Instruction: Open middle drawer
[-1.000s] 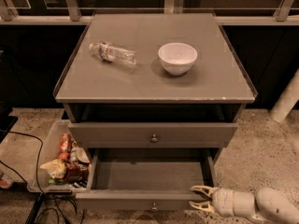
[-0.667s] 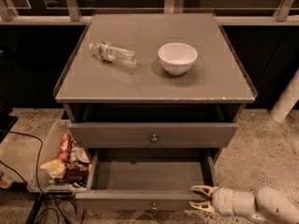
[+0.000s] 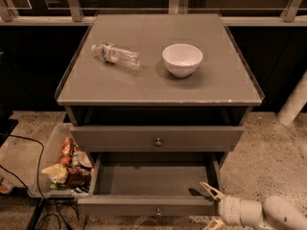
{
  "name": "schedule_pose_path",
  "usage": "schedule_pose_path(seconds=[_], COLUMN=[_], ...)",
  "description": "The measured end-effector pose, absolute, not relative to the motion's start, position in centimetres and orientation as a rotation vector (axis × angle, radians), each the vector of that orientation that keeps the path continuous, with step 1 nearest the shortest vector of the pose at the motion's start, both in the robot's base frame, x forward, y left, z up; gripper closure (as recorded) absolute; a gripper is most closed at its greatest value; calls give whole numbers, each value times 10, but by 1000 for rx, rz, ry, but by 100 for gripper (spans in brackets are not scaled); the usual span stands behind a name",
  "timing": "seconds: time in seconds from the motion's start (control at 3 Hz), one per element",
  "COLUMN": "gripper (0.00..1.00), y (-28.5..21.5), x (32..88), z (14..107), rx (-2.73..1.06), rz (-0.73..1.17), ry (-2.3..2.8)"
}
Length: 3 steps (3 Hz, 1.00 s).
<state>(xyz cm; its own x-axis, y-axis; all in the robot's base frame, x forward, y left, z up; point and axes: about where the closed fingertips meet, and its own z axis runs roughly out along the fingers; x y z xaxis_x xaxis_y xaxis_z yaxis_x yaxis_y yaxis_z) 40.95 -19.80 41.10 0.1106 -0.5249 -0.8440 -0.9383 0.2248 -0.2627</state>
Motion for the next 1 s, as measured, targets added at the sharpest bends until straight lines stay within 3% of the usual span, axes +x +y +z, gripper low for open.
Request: schedule_pose_path(seconds=[0.33, 1.0], gripper=[18, 64], y=[-191, -193], x=[382, 385], z=[401, 409], rx=[-1452, -1457], rz=[592, 599], ry=[1487, 1480])
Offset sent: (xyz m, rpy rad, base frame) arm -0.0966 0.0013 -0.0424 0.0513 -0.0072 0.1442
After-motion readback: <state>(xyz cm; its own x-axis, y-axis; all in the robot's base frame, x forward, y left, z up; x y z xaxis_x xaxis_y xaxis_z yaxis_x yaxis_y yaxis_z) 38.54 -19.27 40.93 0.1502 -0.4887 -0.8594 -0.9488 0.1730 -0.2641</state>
